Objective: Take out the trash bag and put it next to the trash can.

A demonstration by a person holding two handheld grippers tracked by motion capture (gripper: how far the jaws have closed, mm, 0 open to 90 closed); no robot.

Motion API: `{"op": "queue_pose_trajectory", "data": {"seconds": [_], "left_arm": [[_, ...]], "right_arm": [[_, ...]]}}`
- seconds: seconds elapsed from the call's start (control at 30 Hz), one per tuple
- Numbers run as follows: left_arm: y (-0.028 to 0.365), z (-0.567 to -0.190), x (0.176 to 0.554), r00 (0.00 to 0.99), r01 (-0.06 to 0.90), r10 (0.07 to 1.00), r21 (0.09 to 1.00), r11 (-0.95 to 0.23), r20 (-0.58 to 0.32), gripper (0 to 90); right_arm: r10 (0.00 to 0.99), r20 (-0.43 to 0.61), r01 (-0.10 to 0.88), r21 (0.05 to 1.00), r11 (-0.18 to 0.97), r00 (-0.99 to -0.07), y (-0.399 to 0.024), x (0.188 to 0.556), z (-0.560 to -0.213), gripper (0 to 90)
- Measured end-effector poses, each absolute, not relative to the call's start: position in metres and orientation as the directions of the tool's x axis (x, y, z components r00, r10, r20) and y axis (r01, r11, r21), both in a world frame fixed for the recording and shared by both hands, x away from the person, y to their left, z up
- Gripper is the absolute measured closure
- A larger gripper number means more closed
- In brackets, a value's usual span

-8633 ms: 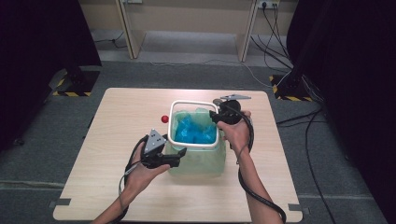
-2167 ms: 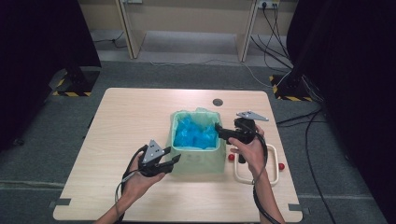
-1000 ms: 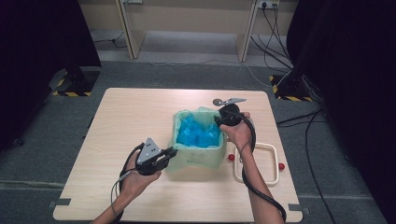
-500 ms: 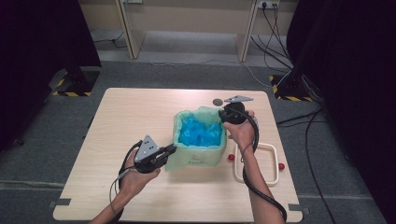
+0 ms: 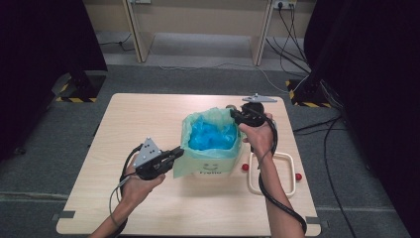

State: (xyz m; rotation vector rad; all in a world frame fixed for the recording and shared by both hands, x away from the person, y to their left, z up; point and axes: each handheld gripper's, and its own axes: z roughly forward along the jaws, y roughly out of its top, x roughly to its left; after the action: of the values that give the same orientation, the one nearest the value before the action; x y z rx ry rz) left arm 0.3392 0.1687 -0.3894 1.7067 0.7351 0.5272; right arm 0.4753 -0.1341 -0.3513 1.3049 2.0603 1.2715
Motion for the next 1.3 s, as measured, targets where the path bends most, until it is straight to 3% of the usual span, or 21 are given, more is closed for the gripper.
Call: {"op": "queue_pose_trajectory", "data": {"seconds": [0.77,1.3], "left_arm": [[0.208,-0.352,0.34,0.692,0.24,0.717,0.963,-0.119,-0.084,89.2],[0.251,-0.33,0.336,0.653,0.242,0.752,0.965,-0.096,-0.089,89.2]], "right_arm": [[0.818,0.159,0.443,0.887,0.127,-0.553,-0.11,0.475,-0.305,89.7],[0.773,0.136,0.393,0.906,0.156,-0.62,-0.059,0.478,-0.271,89.5]]}}
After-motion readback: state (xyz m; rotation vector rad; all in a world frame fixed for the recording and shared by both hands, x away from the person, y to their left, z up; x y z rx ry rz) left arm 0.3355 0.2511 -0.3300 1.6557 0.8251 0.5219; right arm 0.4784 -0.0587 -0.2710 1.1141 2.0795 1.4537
